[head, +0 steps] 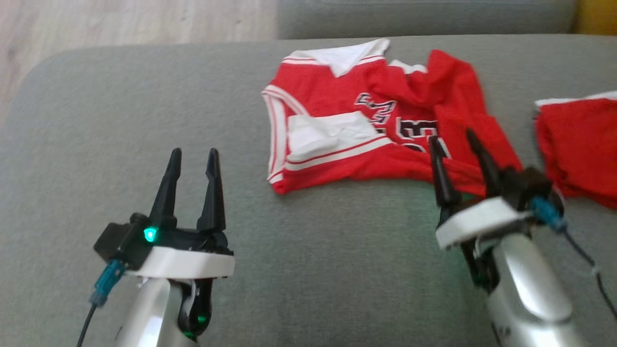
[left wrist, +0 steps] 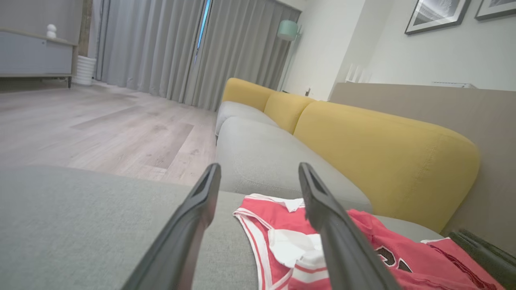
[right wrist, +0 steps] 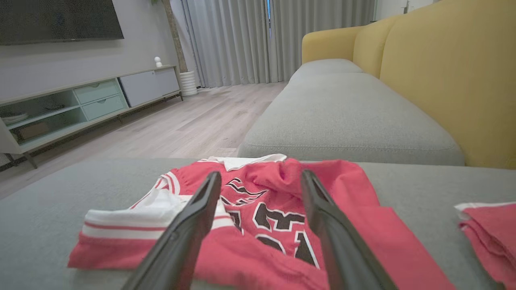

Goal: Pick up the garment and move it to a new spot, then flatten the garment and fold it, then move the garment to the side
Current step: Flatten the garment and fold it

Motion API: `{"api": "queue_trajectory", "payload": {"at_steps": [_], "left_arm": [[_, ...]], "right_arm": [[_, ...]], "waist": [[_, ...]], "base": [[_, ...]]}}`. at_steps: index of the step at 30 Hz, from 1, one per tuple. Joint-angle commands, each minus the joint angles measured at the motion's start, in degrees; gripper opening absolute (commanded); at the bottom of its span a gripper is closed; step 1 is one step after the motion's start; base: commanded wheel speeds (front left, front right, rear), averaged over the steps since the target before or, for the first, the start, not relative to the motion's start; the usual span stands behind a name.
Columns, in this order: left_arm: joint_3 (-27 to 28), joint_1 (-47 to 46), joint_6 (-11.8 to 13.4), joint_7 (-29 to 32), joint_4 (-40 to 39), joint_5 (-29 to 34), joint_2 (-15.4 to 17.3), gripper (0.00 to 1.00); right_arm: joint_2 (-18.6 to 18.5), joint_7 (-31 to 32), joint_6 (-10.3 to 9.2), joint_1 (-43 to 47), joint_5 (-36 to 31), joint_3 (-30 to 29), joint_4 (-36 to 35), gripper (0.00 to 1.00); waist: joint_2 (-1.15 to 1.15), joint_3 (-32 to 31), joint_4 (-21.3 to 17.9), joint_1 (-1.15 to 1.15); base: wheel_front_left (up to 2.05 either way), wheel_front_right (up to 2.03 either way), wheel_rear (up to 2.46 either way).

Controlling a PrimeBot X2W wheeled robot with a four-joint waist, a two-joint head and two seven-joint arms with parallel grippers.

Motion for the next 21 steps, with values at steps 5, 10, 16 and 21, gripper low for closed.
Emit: {"api": "queue_trajectory", "payload": {"at_steps": [5, 10, 16, 21], "left_arm": [[3.5, 0.75, -0.34, -0.28, -1.93, 0.6, 0.54, 1.0], [3.81, 1.82, -0.34, -0.28, -2.03, 0.67, 0.5, 1.0], [2.66, 1.52, -0.34, -0.28, -2.42, 0.67, 0.45, 1.0], [0.91, 0.57, -0.34, -0.28, -2.26, 0.37, 0.41, 1.0]], "right_arm": [[1.17, -0.62, 0.14, 4.16, 1.89, 2.08, -7.1, 1.0], [1.18, -0.62, 0.14, 7.02, 2.67, 1.95, -9.26, 1.0], [1.18, -0.62, 0.14, 6.32, 1.07, 1.42, -9.68, 1.0], [1.19, 0.28, 0.14, 3.64, -1.24, 1.46, -8.48, 1.0]], "waist": [[0.0, -1.71, -2.57, 0.01], [0.0, -2.13, -2.6, 0.01], [0.0, -1.34, -0.94, 0.01], [0.0, 0.43, 1.58, 0.01]], "base": [[0.0, 0.0, 0.0], [0.0, 0.0, 0.0], [0.0, 0.0, 0.0], [0.0, 0.0, 0.0]]}}
